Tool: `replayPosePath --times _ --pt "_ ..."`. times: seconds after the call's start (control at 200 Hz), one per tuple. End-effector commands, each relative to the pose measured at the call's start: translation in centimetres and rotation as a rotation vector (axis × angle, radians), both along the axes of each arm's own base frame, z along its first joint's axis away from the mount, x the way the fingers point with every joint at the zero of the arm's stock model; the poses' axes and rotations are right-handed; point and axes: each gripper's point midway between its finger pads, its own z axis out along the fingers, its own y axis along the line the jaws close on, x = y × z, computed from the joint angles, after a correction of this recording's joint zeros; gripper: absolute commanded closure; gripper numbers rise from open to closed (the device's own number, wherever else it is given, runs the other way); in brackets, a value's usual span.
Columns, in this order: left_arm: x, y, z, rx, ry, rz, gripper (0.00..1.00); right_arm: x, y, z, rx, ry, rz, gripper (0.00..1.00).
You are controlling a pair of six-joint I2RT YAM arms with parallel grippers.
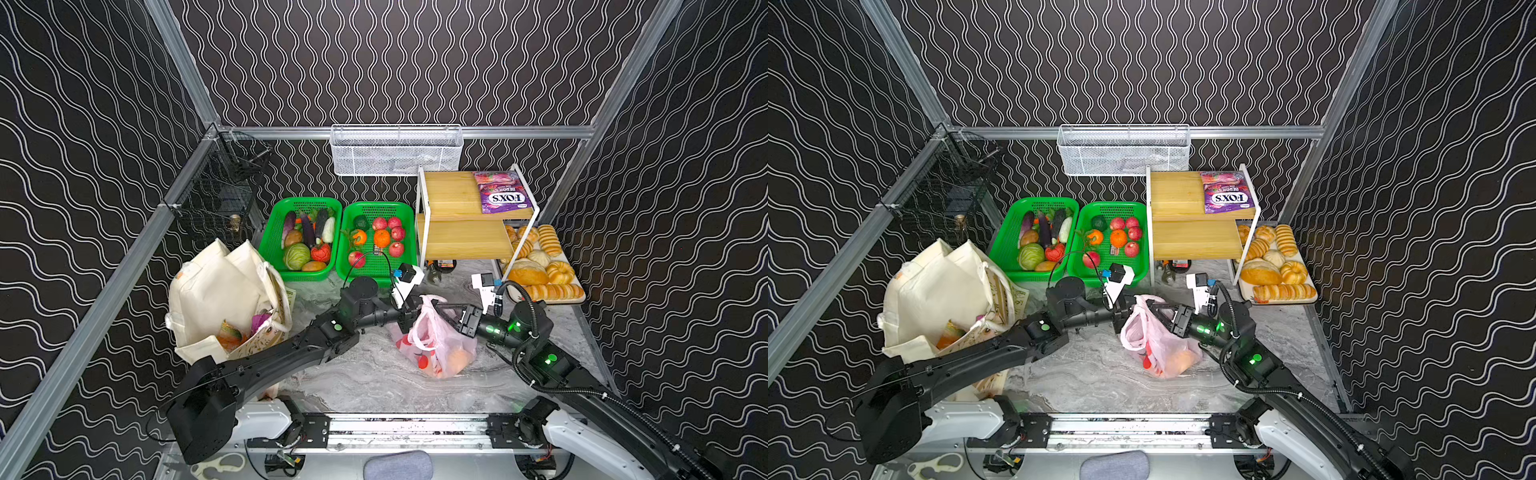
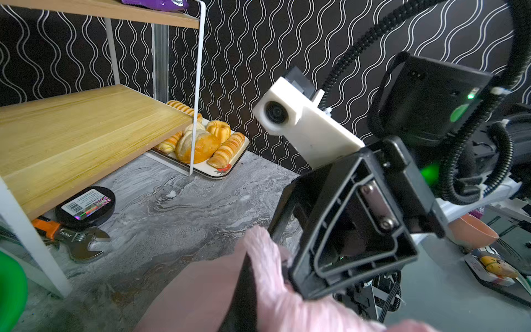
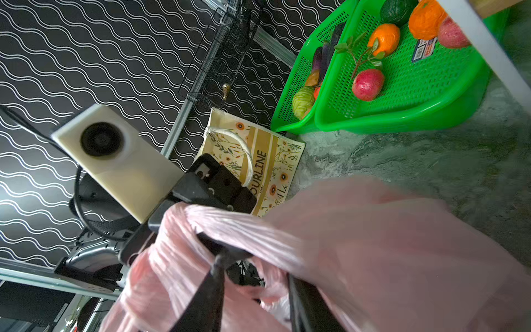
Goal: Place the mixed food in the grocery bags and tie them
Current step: 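Hold the knotted handles with the right gripper while the left gripper stays open above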
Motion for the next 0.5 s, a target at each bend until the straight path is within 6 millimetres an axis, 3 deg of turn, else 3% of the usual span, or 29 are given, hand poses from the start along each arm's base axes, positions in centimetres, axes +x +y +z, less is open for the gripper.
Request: replayPosePath --times 0.0,0.33,0.496 --pt "0.0 -0.1 0.9 -0.035 -0.014 -0.002 1.00 -0.1 0.1 0.4 -0.009 -0.021 0.011 0.60" --pt "-0.1 0.3 0.6 -0.040 -0.018 0.007 1.00 -0.3 -0.5 0.7 -0.006 -0.022 -0.014 0.52" --pt "-0.3 0.4 0.6 -0.045 -0.023 0.001 1.00 -0.2 -0.4 1.0 0.009 -0.033 -0.016 0.53"
